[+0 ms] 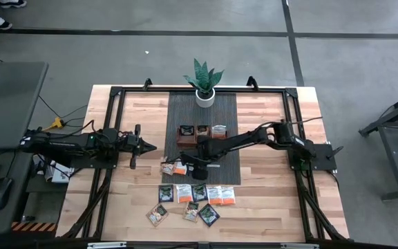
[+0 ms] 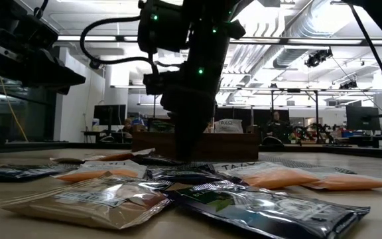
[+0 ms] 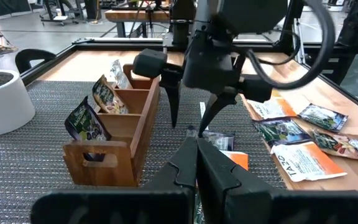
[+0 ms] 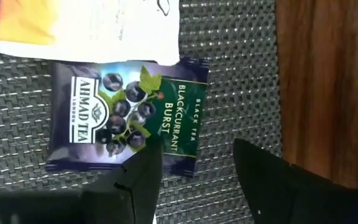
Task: Pick & Place Tea
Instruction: Put the violet tea bag into the left section of the wooden organizer
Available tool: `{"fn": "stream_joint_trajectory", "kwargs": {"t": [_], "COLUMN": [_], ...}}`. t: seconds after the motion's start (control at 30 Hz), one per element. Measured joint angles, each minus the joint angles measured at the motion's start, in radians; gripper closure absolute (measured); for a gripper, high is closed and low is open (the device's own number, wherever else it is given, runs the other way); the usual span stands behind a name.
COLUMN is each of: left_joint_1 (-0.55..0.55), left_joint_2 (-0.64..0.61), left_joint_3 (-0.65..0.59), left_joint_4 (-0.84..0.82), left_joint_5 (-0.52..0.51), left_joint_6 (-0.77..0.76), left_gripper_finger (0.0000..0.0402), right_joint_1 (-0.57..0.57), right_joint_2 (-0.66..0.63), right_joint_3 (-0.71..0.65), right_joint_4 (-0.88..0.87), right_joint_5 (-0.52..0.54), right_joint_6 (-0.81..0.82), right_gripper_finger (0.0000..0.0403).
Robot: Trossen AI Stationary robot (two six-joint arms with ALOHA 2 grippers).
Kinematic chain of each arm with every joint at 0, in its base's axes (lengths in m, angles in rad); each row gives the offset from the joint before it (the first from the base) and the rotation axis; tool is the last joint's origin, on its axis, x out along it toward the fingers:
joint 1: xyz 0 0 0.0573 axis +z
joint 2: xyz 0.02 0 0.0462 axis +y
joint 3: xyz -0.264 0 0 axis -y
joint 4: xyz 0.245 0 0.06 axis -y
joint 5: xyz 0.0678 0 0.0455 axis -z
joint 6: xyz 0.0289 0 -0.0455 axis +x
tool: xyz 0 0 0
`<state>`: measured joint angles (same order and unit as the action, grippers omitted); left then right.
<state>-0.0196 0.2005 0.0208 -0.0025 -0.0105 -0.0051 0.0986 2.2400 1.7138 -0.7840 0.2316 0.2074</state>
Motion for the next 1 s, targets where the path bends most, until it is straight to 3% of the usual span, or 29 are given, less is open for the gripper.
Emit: {"fn": "stream_joint_trajectory", "kwargs": {"t": [0.57,1.0], "left_joint_1": [0.0,0.0], "left_joint_2": [0.0,0.0], "left_joint_3": [0.0,0.0], "left_joint_4": [0.0,0.0], "left_joint_5": [0.0,0.0], "left_joint_6": [0.0,0.0], "left_gripper_finger": [0.0401,0.0401], "right_joint_1": [-0.003,-0.021], "right_joint_2": [0.046,0.07], "right_joint_3": [0.004,0.004], "right_joint_4": [0.018,0.017], "right_joint_5": [-0.041,-0.133], "right_joint_6": [0.01,0.051], "right_gripper_finger": [0.021,0.021]}}
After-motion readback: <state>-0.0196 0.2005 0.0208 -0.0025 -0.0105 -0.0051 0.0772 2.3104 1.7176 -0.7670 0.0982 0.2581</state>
